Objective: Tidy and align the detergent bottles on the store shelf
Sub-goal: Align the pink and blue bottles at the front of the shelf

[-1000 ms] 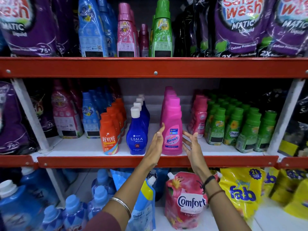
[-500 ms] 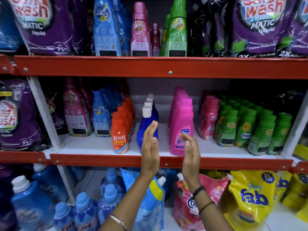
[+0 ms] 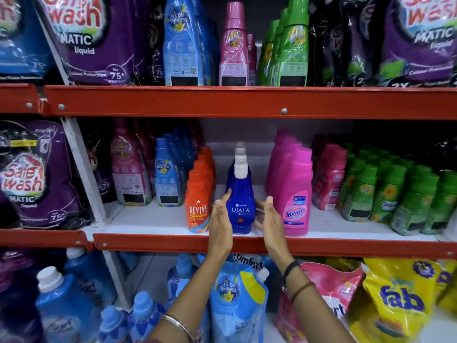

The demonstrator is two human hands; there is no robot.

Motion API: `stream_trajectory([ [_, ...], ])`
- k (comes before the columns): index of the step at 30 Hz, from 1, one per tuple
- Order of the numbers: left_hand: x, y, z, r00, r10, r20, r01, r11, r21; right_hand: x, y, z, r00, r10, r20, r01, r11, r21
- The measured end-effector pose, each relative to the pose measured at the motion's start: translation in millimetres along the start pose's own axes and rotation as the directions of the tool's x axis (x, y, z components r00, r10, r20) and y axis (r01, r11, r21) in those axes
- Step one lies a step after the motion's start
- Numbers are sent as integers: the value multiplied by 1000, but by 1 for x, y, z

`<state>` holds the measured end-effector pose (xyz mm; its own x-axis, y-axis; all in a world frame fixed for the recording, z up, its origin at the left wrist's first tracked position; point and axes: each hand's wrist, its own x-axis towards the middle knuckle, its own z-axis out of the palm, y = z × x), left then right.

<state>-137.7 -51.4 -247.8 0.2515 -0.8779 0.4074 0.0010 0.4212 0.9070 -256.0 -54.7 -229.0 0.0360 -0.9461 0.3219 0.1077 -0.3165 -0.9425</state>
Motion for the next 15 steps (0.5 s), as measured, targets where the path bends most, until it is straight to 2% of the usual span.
stream_trajectory([
  [6, 0, 4, -2, 999, -29, 28, 30, 999, -37, -6, -6, 4, 1000, -14, -20, 14, 1000, 8],
  [9, -5, 10, -1, 1000, 6, 25, -5, 1000, -17, -11, -11, 6, 997, -45, -58, 43, 998, -44],
  [12, -16, 22, -3, 990, 139, -36, -136, 987, 85, -17, -6, 12, 972, -148, -184, 123, 982, -144],
  [15, -26, 37, -15, 934, 331, -133, -321, 943, 91, -28, -3, 24, 922, -286, -262, 265, 958, -111],
])
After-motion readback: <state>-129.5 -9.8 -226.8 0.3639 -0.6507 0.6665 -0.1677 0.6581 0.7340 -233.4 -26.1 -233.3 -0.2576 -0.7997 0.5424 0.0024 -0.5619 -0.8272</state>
